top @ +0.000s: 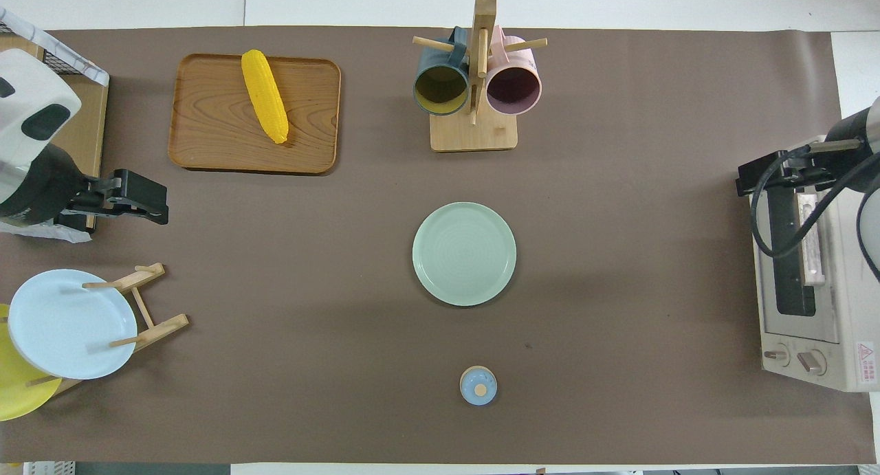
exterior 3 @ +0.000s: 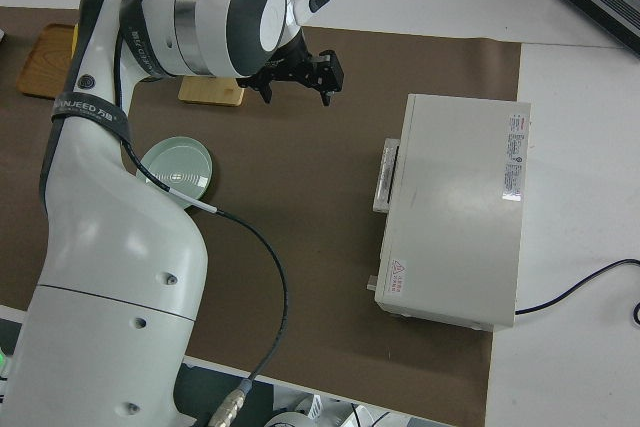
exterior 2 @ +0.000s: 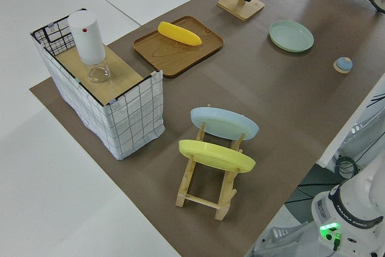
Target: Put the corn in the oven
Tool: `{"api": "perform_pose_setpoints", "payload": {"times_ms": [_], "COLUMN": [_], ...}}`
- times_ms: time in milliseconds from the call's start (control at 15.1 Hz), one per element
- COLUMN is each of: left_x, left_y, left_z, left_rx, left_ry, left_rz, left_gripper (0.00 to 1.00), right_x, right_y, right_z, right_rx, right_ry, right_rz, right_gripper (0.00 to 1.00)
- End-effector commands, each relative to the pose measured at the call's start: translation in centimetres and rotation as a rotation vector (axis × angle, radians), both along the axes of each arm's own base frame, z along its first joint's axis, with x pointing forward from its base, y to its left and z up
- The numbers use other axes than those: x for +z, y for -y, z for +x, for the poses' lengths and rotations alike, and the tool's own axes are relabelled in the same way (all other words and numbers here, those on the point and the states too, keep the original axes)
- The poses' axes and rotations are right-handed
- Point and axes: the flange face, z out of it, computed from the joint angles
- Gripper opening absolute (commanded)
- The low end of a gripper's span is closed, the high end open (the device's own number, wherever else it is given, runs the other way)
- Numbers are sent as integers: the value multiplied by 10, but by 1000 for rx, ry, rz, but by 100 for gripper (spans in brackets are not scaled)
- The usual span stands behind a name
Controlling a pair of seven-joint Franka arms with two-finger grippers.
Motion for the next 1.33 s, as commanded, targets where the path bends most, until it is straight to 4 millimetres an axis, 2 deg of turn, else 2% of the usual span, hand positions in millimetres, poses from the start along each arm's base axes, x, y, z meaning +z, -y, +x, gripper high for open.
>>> {"api": "perform_pose_setpoints", "payload": {"times_ms": [0,598,664,797,930,1196,1262], "left_x": [5,4,4,4,4,5,5], "left_y": [-5,0,-1,-1,0,-1,-1], "left_z": [-4,-7,-6,-6,-6,-5,-5], "left_rx": [12,1,3,3,1,4,4], "left_ry": [18,9,10,13,10,18,18], "left_rz": [14,15,15,15,15,14,14], "left_gripper": [100,100,100,100,100,100,100], "right_x": [4,-3,-8,-16,-22,-34,-34], "right_y": [-1,2,3,3,11,40,41], "right_z": [-1,-8,-7,-11,-17,-23,-23], "right_rx": [-14,-11,-11,14,56,3,-17], "right_ry": [-3,-14,-11,1,-8,1,7], "right_rz": [4,3,5,5,9,9,8], "right_gripper": [100,100,100,43,2,0,0]}}
